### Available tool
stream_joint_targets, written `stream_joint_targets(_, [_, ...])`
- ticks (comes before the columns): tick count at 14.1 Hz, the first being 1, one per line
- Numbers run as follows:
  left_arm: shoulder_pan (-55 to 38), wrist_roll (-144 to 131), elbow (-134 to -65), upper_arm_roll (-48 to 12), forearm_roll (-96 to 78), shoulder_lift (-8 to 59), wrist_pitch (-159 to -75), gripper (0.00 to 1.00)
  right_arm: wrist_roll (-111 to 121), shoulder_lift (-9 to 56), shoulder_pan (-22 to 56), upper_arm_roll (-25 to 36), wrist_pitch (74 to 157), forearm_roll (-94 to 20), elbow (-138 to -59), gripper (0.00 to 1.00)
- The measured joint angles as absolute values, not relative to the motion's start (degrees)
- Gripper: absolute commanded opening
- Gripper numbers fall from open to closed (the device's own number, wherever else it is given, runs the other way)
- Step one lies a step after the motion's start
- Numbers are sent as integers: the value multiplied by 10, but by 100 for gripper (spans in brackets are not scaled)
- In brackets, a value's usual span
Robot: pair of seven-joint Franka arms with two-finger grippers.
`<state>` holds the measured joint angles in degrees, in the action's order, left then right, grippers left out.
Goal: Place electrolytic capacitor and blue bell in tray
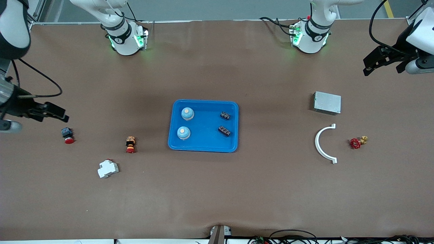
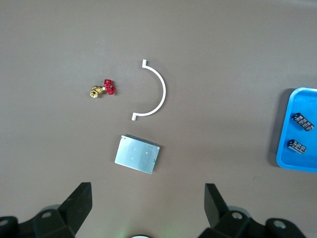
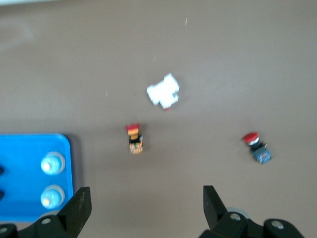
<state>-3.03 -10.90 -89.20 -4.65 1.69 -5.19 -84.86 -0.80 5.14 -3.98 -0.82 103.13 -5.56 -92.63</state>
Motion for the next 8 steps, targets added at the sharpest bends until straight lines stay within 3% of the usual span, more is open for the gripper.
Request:
stream_joint_targets(4, [-30, -109, -892, -46, 17, -52, -849, 100, -8, -11, -42, -9, 1047, -56, -961, 100])
stream_joint_targets(8, [-30, -109, -891, -46, 17, -52, -849, 100, -8, -28, -42, -9, 1057, -56, -956, 100])
